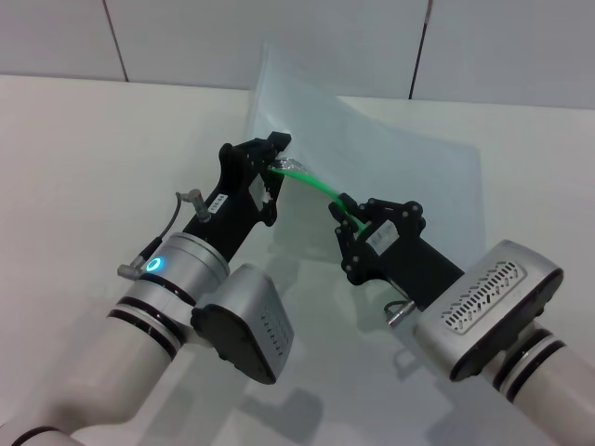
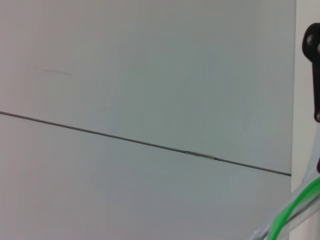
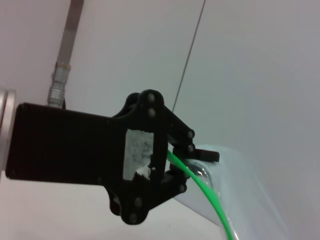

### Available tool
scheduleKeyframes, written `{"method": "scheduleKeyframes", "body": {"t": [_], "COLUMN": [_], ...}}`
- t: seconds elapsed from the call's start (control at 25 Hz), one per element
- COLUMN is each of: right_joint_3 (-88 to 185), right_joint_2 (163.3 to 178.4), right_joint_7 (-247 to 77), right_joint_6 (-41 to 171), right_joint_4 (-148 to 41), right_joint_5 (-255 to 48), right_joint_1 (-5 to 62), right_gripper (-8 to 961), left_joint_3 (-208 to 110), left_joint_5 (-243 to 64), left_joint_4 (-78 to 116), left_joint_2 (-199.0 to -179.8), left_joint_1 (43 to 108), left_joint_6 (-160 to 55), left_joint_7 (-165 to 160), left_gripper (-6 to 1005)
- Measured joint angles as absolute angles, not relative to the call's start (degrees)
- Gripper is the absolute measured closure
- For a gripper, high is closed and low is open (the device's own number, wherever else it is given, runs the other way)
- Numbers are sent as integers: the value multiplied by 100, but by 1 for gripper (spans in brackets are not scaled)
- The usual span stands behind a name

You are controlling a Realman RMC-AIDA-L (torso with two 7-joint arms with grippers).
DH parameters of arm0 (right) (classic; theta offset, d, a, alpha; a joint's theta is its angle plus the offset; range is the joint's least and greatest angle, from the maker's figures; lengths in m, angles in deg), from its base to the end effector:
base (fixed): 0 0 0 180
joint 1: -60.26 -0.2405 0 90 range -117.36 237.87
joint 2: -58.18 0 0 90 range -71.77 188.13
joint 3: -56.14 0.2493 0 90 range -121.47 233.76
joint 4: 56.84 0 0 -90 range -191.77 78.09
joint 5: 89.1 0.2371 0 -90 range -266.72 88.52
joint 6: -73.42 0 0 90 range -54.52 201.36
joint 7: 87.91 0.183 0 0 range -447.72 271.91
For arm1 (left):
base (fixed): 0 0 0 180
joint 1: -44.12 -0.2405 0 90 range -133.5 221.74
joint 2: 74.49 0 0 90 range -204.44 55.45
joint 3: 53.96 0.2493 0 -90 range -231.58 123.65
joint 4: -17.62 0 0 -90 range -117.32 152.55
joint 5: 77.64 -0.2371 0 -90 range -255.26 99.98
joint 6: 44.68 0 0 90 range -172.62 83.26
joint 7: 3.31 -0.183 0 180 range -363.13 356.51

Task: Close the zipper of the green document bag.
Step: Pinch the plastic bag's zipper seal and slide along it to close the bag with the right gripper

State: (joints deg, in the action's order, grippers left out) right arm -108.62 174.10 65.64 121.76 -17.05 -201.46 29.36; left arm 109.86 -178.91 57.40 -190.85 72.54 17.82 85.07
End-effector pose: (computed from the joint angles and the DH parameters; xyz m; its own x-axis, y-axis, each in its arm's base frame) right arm 0.1953 0.3417 -0.1784 0.8941 0.0877 -0.4391 -0.2911 -0.6314 -0.7187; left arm -0.2029 0.3566 -0.1292 0.7949 -0.4143 -0.4432 -0.5102 -0.0612 -0.8579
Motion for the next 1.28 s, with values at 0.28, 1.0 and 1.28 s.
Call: {"method": "scheduleKeyframes", "body": {"t": [0.28,1.0,1.28], "right_joint_3": [-10827,-10821,-10817], "right_joint_2": [17410,17419,17423], "right_joint_7": [6619,6768,6775], "right_joint_6": [12176,12316,12320], "right_joint_4": [-1782,-2022,-2129], "right_joint_5": [-20141,-20122,-20034], "right_joint_1": [2981,3085,3119], "right_gripper": [874,870,867], "left_joint_3": [10986,10986,10987], "left_joint_5": [-17892,-17901,-17906], "left_joint_4": [5743,5743,5743], "left_joint_2": [-19086,-19086,-19086], "left_joint_1": [7250,7242,7242], "left_joint_6": [1819,1826,1826], "left_joint_7": [8546,8573,8572], "left_gripper": [937,936,936]}}
